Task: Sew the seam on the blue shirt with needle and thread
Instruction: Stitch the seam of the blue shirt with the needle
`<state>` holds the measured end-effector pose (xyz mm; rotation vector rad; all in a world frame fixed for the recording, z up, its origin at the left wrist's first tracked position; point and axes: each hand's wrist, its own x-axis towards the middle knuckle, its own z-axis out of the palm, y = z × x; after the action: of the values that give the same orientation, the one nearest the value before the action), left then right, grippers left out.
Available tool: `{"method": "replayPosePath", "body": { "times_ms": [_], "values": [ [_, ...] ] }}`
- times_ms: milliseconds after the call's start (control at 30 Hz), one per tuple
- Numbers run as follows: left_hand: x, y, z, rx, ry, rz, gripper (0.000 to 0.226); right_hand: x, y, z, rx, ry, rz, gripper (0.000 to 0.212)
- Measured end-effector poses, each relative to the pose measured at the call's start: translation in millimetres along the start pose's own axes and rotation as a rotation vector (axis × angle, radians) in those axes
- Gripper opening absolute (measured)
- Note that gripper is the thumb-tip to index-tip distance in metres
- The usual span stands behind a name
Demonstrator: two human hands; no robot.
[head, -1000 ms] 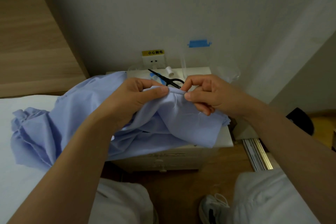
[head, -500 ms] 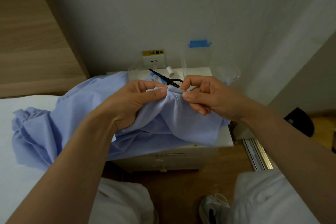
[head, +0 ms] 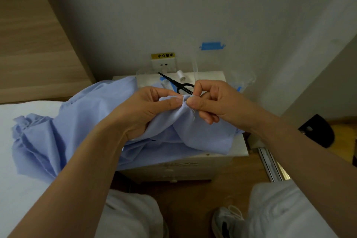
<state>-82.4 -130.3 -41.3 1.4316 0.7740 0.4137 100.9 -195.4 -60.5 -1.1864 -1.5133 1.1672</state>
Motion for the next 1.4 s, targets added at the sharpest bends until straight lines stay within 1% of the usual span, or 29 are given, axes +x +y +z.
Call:
{"method": "replayPosePath", "body": {
  "times_ms": [33, 133, 200, 300, 467, 567, 633, 700, 767, 800, 867, 1000, 1067, 1133, 1200, 1233, 1267, 1333, 1367, 1400],
  "values": [
    [0.2, 1.6, 0.5, -0.019, 0.018, 0.006, 0.014, 0.8, 0.1, -0.3, 0.006, 0.03, 0.0, 0.023],
    [1.5, 4.5, -0.4, -0.096, 0.039, 0.031, 0.019, 3.6, 0.6, -4.7, 0.023, 0.085, -0.007, 0.019],
    [1.6, 3.4, 1.6, -0.055, 0.03, 0.037, 0.017, 3.8, 1.0, -5.2, 0.035, 0.074, -0.015, 0.015],
    [1.8, 0.4, 3.7, 0.011, 0.024, 0.047, 0.013, 2.6, 0.0, -0.9, 0.047, 0.032, -0.018, 0.018],
    [5.0, 0.1, -0.4, -0.029, 0.079, 0.066, 0.013, 3.4, -2.4, -0.8, 0.127, -0.012, 0.002, 0.02],
    [7.3, -4.6, -0.3, 0.053, 0.069, 0.074, 0.024, 2.1, -1.0, 2.8, 0.124, -0.056, -0.004, 0.012],
    [8.1, -5.8, -0.2, 0.068, 0.069, 0.084, 0.026, 3.5, 1.5, 4.4, 0.088, -0.021, -0.009, 0.009],
    [8.8, -4.9, 0.5, 0.034, 0.083, 0.1, 0.022, 6.1, 4.8, 3.3, 0.01, 0.102, -0.046, 0.01],
    [10.6, -5.7, 0.7, 0.018, 0.141, 0.091, 0.018, 7.8, 8.0, 0.8, -0.132, 0.256, -0.146, 0.016],
    [12.0, -6.9, 0.4, 0.038, 0.181, 0.083, 0.014, 7.9, 8.7, 0.6, -0.208, 0.303, -0.205, 0.017],
    [12.6, -8.6, 1.1, 0.111, 0.238, 0.084, 0.011, 7.8, 7.9, 2.2, -0.359, 0.339, -0.319, 0.015],
    [12.0, -9.3, 3.9, 0.193, 0.237, 0.118, 0.013, 9.0, 9.5, 5.1, -0.57, 0.344, -0.501, 0.005],
    [10.7, -8.8, 4.5, 0.185, 0.226, 0.109, 0.012, 10.1, 11.3, 6.6, -0.662, 0.363, -0.568, 0.009],
    [9.7, -8.9, 5.1, 0.2, 0.227, 0.125, 0.015, 11.0, 10.0, 10.3, -0.703, 0.371, -0.642, 0.012],
    [9.5, -8.5, 7.4, 0.206, 0.266, 0.163, 0.021, 9.4, 6.7, 16.0, -0.618, 0.304, -0.655, 0.01],
    [9.6, -8.6, 7.7, 0.19, 0.297, 0.167, 0.025, 7.7, 4.5, 19.1, -0.505, 0.231, -0.615, 0.008],
    [9.6, -8.5, 7.4, 0.153, 0.326, 0.156, 0.025, 4.9, 1.3, 21.3, -0.351, 0.137, -0.531, 0.006],
    [11.0, -9.3, 4.9, 0.081, 0.38, 0.123, 0.024, -0.1, -2.9, 20.1, -0.037, -0.124, -0.269, 0.003],
    [12.7, -10.9, 2.6, 0.081, 0.412, 0.109, 0.025, -1.3, -3.6, 17.1, 0.048, -0.3, -0.132, 0.005],
    [14.7, -13.0, 0.3, 0.097, 0.445, 0.101, 0.025, -2.6, -3.8, 14.0, 0.081, -0.507, -0.003, 0.008]
  ]
}}
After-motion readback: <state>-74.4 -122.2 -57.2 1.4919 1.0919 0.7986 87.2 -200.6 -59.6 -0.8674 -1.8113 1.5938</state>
